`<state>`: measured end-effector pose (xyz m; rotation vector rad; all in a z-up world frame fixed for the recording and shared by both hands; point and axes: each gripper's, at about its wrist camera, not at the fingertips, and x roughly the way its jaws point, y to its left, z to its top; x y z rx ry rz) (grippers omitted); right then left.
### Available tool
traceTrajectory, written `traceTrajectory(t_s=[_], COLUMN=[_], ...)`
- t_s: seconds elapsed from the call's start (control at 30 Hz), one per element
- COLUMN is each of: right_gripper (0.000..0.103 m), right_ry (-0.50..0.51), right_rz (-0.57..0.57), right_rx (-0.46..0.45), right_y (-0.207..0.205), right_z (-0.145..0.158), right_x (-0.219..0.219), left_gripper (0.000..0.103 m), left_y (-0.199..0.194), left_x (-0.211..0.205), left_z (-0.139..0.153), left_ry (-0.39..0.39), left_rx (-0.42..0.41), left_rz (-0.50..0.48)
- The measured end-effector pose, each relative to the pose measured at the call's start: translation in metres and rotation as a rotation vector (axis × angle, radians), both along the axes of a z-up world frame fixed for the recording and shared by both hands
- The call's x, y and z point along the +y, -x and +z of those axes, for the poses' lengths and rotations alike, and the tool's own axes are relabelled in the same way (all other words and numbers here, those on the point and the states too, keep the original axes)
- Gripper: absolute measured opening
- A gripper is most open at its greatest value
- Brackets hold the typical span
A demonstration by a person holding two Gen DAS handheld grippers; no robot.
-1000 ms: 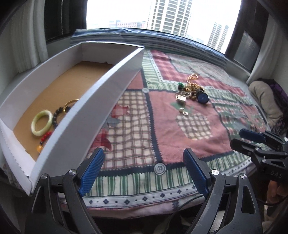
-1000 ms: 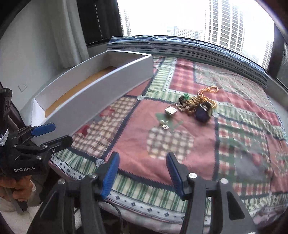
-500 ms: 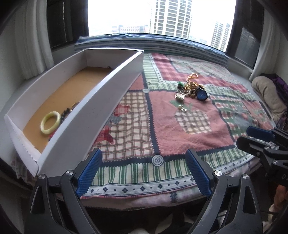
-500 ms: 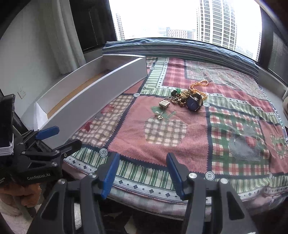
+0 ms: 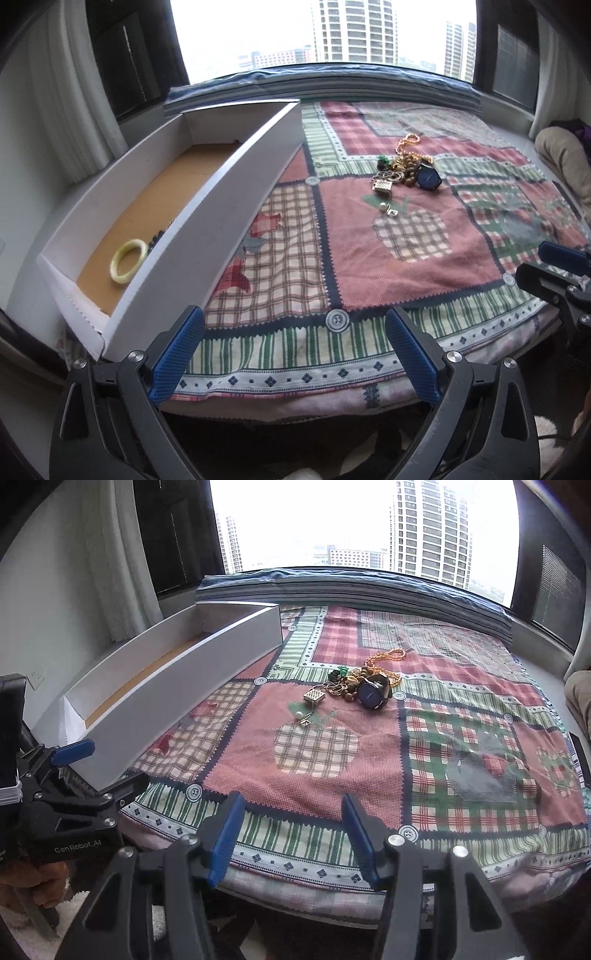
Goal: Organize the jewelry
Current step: 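Withdraw both grippers from the box back over the quilt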
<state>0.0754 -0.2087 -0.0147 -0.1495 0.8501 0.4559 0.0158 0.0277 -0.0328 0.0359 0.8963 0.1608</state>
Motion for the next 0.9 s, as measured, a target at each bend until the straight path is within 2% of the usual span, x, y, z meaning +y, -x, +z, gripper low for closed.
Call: traceTrajectory(t_s=[0.3, 0.5, 0.9], right_gripper=[0.056, 0.056, 0.056], right_ry=[0.038, 0.065, 0.091], right_rz=[-0.029, -0.030, -0.050], right_rx=[0.016, 0.014, 0.033], right_y=[-0.006, -0.011, -0.034], right_z=[-0.006, -0.005, -0.015], right_x=[0.004, 0.010, 0.014], left_gripper=[0.099, 0.099, 0.099], left_y=[-0.004, -0.013, -0.041], left_x=[-0.002, 0.003, 0.008], left_z=[0.002, 0.003, -0.011], left_ry=[-0.058, -0.061, -0.072], left_rx=[-0.027, -0.048, -0.013], left_rz=[-0.021, -0.011, -0.003])
